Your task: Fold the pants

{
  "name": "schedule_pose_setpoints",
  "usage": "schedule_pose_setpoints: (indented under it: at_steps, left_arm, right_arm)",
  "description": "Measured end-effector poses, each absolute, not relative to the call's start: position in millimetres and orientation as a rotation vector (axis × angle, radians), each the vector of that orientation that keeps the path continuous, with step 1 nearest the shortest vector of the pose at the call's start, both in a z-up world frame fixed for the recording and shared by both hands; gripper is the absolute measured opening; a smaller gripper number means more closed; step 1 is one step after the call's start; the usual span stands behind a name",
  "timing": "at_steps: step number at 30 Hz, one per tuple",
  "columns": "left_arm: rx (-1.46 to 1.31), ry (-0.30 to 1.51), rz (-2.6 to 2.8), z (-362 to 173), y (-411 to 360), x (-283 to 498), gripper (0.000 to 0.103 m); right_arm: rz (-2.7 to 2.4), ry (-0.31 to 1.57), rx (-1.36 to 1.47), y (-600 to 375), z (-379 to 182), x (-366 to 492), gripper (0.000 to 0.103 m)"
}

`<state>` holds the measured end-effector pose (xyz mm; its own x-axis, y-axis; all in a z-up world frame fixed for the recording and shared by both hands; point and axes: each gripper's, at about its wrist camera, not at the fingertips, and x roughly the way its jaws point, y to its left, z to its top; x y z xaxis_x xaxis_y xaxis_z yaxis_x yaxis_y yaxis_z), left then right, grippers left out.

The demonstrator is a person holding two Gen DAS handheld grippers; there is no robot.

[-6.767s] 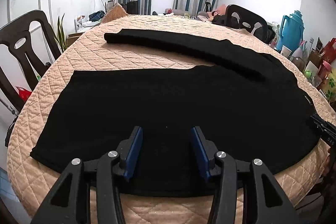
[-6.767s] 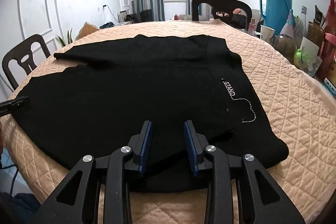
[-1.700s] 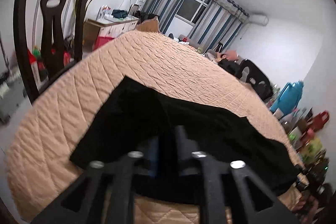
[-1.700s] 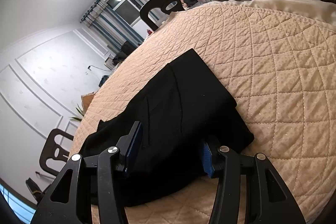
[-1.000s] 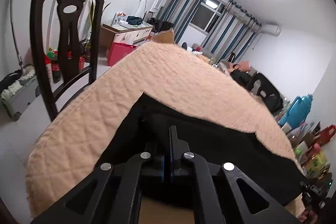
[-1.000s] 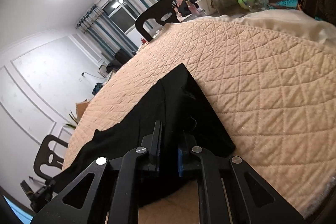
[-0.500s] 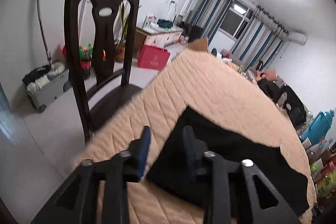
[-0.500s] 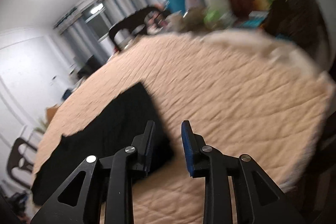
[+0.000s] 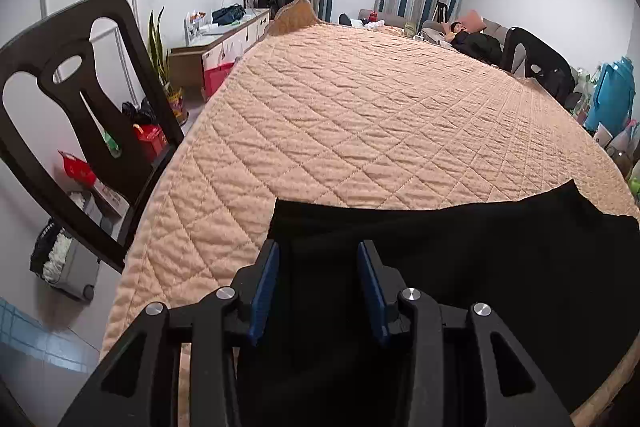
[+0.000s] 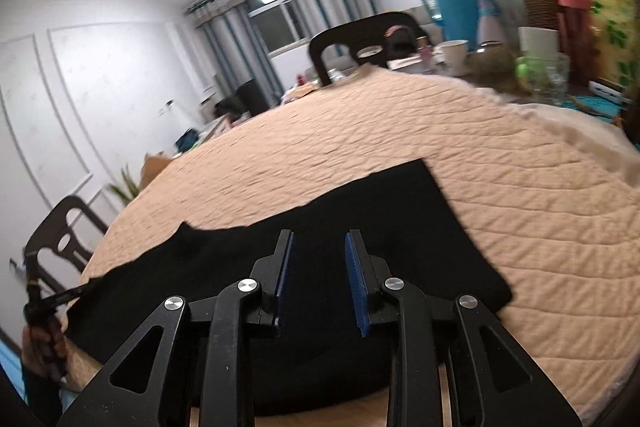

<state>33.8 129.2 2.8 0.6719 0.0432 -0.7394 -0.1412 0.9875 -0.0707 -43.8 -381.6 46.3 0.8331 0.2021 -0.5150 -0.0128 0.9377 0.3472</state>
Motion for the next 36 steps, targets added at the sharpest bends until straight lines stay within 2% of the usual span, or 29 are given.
schedule_pose_setpoints:
  at_steps: [1,3,4,6,10,12,15,18,22,23,26,32,36]
  left_arm:
    - [-0.102,0.831,0.104,3.2,125.4,34.3,0.042]
    - [-0.059,0.83,0.102,4.2,117.3,36.7,0.02]
    - [-0.041,0.83,0.091,5.9,113.3,36.3,0.012]
    - [-0.024,0.826,0.093,11.9,107.5,36.5,0.008]
    - [-0.039,0.728,0.117,35.1,116.0,34.8,0.008]
    - [-0.067,0.723,0.113,38.3,121.8,39.5,0.01]
    - [-0.053,0.79,0.152,23.2,124.6,52.5,0.018]
    - [-0.085,0.824,0.215,14.0,138.3,52.9,0.018]
    - [-0.115,0.748,0.26,32.5,148.4,25.5,0.018]
    - [-0.129,0.732,0.229,37.1,144.4,17.4,0.02]
    - [-0.138,0.7,0.103,42.8,120.7,-0.4,0.035]
    - [-0.136,0.805,0.032,9.2,99.1,0.9,0.035]
    - [-0.116,0.774,0.057,7.2,103.2,-17.7,0.036]
  right_arm:
    - [0.122,0.583,0.338,-378.6,45.3,-44.1,0.027]
    - [0.129,0.593,0.337,-375.4,43.5,-43.0,0.027]
    - [0.131,0.599,0.34,-375.3,41.5,-42.4,0.027]
    - [0.13,0.606,0.347,-375.4,39.3,-41.1,0.027]
    - [0.117,0.602,0.357,-381.8,37.6,-43.0,0.027]
    - [0.105,0.599,0.361,-385.2,37.7,-44.3,0.027]
    - [0.086,0.614,0.367,-390.3,33.0,-42.6,0.027]
    - [0.056,0.645,0.363,-396.9,25.5,-41.0,0.027]
    - [-0.009,0.653,0.357,-410.1,23.7,-43.4,0.03]
    - [-0.018,0.65,0.352,-411.8,24.1,-44.1,0.03]
    - [-0.011,0.642,0.316,-408.8,27.1,-43.7,0.03]
    - [0.054,0.677,0.256,-397.6,16.4,-37.0,0.03]
    - [-0.019,0.672,0.212,-406.0,18.3,-45.6,0.03]
